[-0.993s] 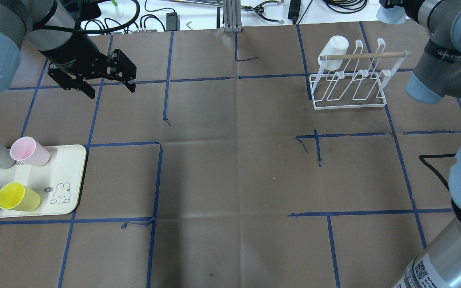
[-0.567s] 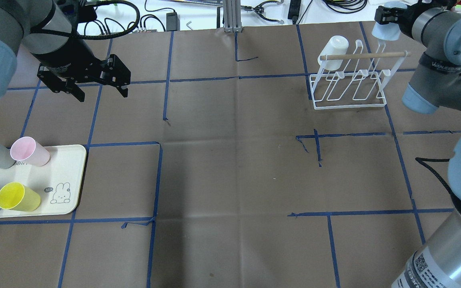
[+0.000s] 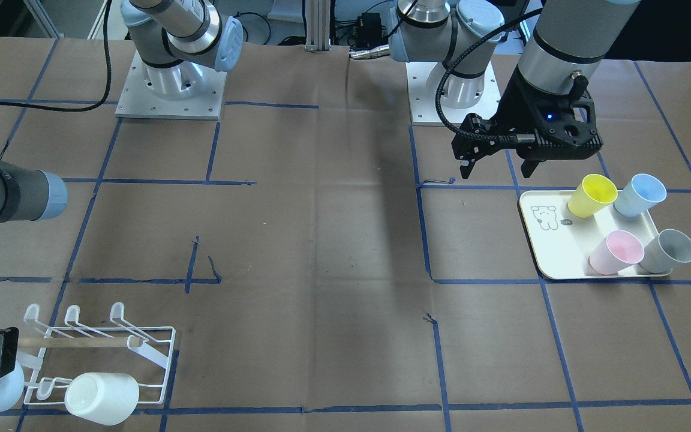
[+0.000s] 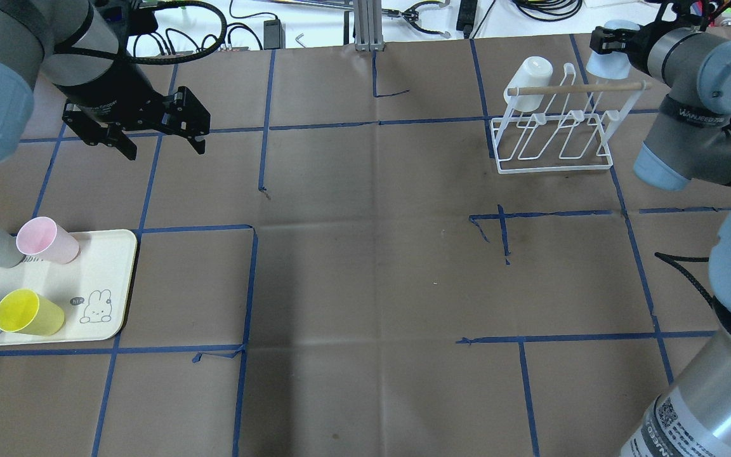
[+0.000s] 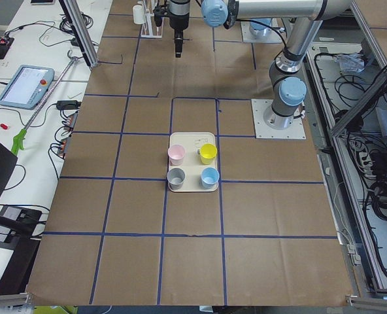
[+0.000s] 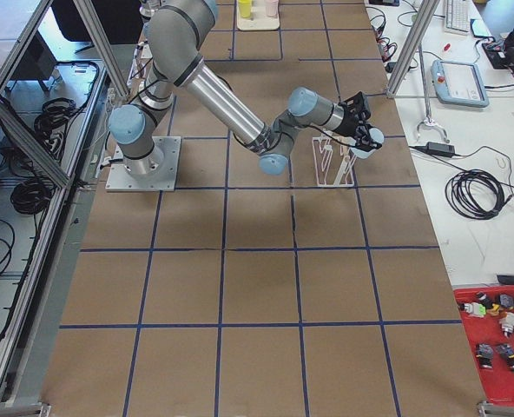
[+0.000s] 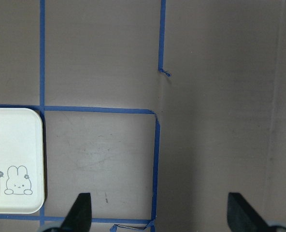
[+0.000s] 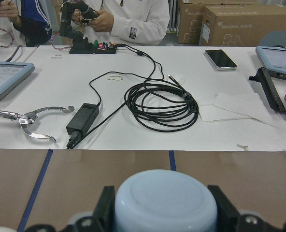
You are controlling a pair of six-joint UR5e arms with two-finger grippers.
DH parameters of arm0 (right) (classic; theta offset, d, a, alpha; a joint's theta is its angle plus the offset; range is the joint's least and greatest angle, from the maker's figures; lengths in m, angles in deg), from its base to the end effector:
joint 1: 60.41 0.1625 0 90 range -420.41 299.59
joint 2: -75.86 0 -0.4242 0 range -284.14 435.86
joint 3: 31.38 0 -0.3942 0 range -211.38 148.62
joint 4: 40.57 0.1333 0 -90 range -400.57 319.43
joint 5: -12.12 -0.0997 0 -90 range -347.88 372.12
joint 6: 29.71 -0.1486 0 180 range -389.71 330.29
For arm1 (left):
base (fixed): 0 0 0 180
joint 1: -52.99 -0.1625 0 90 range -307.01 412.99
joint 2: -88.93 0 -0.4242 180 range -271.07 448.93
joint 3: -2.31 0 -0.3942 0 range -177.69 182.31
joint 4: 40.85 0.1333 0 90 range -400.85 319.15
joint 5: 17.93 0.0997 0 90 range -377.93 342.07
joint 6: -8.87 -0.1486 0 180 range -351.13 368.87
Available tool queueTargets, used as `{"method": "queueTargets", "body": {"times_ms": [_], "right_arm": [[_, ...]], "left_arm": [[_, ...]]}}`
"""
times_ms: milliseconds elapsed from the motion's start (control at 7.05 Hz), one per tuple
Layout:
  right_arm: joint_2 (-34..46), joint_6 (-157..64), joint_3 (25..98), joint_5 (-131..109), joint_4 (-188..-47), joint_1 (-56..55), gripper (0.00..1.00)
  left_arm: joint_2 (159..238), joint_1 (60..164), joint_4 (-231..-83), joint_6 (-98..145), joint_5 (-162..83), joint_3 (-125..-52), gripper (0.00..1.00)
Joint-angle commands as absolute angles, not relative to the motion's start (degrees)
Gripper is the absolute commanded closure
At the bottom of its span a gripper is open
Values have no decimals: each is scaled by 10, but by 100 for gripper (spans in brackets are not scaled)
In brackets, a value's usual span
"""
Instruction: Transfer IKEA cup to right arm and place on rack
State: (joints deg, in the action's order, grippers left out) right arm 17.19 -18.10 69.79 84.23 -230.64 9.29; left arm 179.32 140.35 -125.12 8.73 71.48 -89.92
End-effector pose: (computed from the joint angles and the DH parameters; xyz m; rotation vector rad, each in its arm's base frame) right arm -0.0695 -0.7036 0.2668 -0.0285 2.7294 -1.5542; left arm -0.1115 -0.5100 0.4257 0.0679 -3.1307 0.0854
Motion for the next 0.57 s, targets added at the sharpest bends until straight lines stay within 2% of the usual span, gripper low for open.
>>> {"method": "queueTargets", "body": {"times_ms": [0, 426], "right_arm": [[173, -174, 706, 846, -2305, 93, 0], [160, -180, 709, 845, -2299, 97, 0]], "left_arm": [[1805, 1404, -1251, 90, 715, -897, 1], [1805, 1418, -1250, 97, 715, -896, 1]]}}
